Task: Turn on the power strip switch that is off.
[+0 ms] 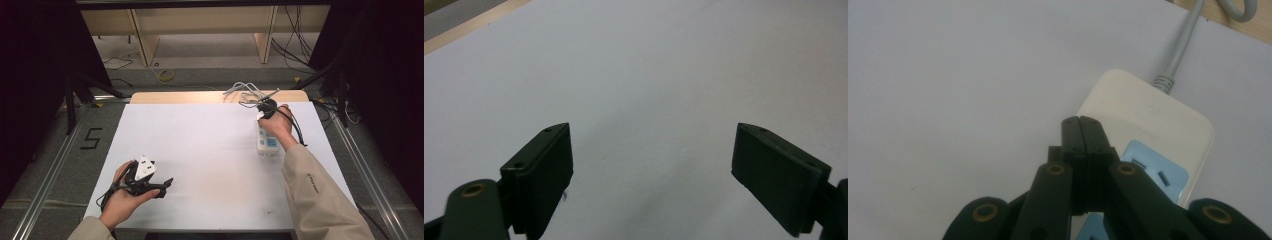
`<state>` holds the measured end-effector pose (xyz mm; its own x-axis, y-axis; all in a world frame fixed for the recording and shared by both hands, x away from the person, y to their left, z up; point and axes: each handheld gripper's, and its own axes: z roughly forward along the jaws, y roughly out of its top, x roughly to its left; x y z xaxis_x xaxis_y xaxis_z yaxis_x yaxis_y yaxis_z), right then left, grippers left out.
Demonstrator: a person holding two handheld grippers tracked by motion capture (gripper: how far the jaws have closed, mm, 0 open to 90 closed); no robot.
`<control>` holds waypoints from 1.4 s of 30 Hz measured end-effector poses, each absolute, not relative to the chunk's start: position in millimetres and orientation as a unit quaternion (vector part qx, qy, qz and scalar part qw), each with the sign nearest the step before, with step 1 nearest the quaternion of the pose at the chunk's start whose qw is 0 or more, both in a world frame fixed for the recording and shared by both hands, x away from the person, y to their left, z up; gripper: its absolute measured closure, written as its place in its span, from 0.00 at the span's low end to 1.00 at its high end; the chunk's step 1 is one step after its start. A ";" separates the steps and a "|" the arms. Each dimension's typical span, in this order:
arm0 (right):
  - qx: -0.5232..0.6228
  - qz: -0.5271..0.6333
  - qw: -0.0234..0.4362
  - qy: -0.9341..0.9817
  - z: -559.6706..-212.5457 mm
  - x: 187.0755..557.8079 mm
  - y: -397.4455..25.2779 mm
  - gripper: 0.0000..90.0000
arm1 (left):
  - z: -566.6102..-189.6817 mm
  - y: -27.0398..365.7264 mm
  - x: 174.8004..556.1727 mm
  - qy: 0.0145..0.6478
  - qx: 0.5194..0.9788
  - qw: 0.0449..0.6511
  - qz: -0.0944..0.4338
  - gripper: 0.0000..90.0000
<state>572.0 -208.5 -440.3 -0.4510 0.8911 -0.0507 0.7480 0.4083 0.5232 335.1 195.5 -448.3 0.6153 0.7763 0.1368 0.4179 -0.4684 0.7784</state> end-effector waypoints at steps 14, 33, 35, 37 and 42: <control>0.484 0.249 0.186 0.818 -437.9 564.7 -213.1 0.93 | -448.3 195.0 335.2 0.365 0.820 0.365 0.246 0.18; 0.475 0.292 0.183 0.810 -431.8 532.6 -220.5 0.75 | -448.2 194.9 335.0 0.365 0.820 0.364 0.247 0.18; 0.475 0.296 0.178 0.809 -430.7 528.6 -221.3 0.73 | -448.2 194.8 335.1 0.365 0.820 0.364 0.247 0.18; 0.474 0.297 0.177 0.810 -430.4 526.9 -221.7 0.72 | -448.1 194.8 335.0 0.366 0.820 0.364 0.247 0.18; 0.473 0.303 0.176 0.808 -429.5 518.8 -224.3 0.70 | -447.9 195.1 334.8 0.366 0.820 0.365 0.247 0.18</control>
<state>518.8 -224.3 -429.5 -0.4906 0.8714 0.0012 0.6579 0.3695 0.6563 334.8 195.1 -447.9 0.6101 0.7803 0.1378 0.4201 -0.4660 0.7787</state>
